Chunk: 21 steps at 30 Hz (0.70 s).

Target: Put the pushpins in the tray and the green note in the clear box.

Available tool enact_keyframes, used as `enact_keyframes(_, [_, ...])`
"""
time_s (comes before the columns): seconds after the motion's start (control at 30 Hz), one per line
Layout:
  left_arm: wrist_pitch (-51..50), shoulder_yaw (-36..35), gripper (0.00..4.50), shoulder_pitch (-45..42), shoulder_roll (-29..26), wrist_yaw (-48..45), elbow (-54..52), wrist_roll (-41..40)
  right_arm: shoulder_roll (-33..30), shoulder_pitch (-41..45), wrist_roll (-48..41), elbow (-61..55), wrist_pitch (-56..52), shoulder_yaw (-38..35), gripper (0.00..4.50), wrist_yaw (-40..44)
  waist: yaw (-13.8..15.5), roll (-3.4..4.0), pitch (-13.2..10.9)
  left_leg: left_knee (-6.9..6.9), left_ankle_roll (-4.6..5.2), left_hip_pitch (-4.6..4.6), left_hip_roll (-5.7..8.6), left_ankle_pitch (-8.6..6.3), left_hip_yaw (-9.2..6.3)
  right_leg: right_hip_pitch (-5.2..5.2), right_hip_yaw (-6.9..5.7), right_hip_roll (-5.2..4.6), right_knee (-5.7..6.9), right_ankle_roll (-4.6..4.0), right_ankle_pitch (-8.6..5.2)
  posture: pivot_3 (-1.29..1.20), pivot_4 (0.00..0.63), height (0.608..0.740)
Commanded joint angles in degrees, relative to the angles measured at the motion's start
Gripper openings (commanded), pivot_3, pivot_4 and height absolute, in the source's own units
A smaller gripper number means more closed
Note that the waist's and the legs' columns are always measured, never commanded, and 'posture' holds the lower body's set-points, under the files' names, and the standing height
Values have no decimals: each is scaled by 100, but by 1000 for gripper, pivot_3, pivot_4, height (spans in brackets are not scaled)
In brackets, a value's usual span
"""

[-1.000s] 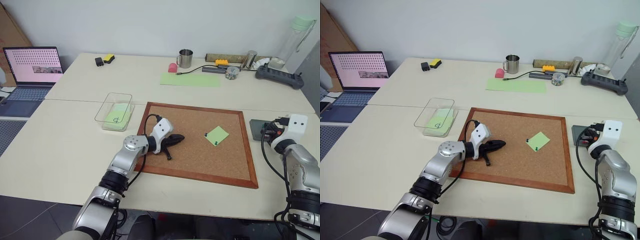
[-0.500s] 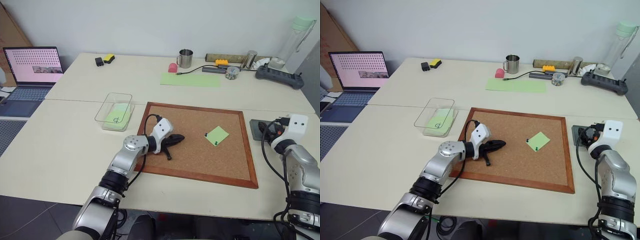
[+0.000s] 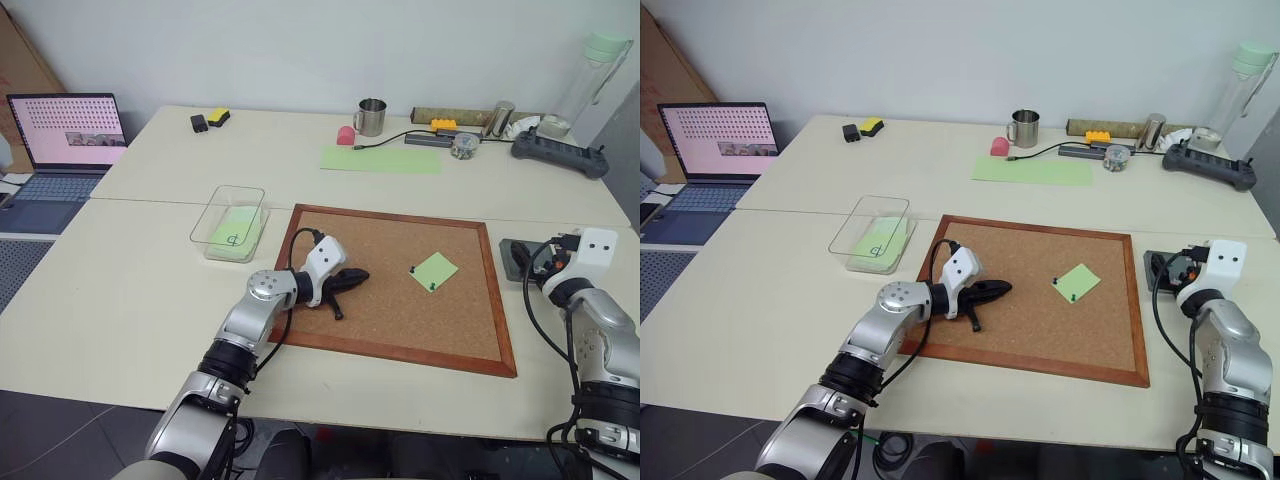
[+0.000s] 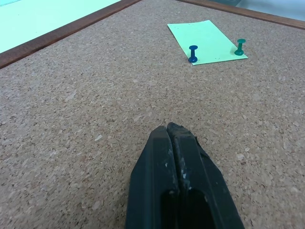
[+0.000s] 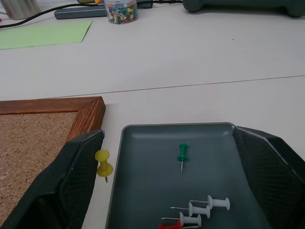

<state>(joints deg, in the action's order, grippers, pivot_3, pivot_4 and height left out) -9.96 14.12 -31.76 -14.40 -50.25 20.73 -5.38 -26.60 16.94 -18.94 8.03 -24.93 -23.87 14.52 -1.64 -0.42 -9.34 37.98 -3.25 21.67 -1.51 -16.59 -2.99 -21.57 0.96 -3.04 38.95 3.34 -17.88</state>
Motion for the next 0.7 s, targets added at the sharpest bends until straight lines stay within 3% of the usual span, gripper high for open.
enact_keyframes(0.03, [-153, 70, 0, 111, -67, 4, 114, 107, -115, 142, 72, 58, 242, -62, 4491, -37, 0, 0, 0, 0, 0, 0, 0, 0, 0, 0, 0, 0, 0, 0, 0, 0, 150, 740])
enact_keyframes(0.47, [-212, 62, 0, 192, -99, 32, -20, 109, -112, 210, 136, 156, 528, 23, 4491, 99, -1, 0, 0, 0, 0, 0, 0, 0, 0, 0, 0, 0, 0, 0, 0, 0, 150, 740])
enact_keyframes(0.7, [-236, 69, 0, 215, -99, 41, -49, 96, -222, -349, -560, -1352, 36, 714, 4491, 1554, -5, 0, 0, -3, 0, -1, -2, 0, -2, -1, -1, 2, -1, 0, 0, 0, 150, 740])
